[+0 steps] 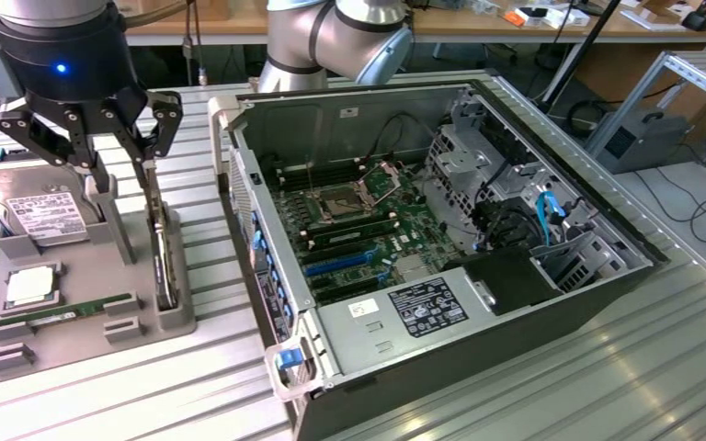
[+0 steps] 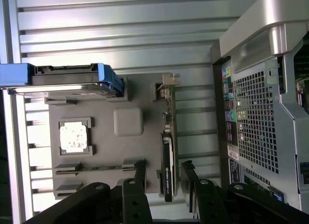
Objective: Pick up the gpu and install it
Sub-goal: 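Pick up the gpu and move the gpu toward the slot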
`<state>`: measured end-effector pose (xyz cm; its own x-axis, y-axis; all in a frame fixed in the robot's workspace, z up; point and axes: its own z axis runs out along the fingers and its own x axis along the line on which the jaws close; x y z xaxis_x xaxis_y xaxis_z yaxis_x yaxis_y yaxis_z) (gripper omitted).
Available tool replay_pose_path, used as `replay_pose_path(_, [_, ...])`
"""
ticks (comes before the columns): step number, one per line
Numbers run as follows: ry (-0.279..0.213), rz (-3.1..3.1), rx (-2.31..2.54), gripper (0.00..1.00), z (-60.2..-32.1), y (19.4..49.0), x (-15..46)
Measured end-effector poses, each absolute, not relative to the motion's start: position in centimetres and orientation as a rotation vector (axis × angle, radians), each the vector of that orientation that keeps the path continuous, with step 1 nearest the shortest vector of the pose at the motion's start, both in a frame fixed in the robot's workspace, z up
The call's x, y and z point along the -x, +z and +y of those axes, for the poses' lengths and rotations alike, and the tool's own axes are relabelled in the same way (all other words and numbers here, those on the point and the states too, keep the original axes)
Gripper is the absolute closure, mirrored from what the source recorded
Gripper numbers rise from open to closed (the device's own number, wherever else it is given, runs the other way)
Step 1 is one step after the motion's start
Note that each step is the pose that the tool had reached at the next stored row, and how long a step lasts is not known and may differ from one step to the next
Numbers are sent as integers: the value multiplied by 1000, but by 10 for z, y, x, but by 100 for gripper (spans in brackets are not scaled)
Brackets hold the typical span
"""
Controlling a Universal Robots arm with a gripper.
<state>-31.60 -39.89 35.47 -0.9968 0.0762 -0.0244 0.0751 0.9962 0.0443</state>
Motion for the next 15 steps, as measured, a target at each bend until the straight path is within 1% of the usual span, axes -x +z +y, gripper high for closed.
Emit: replay_pose_path(15, [68,3112,-118,58,-399,352,316])
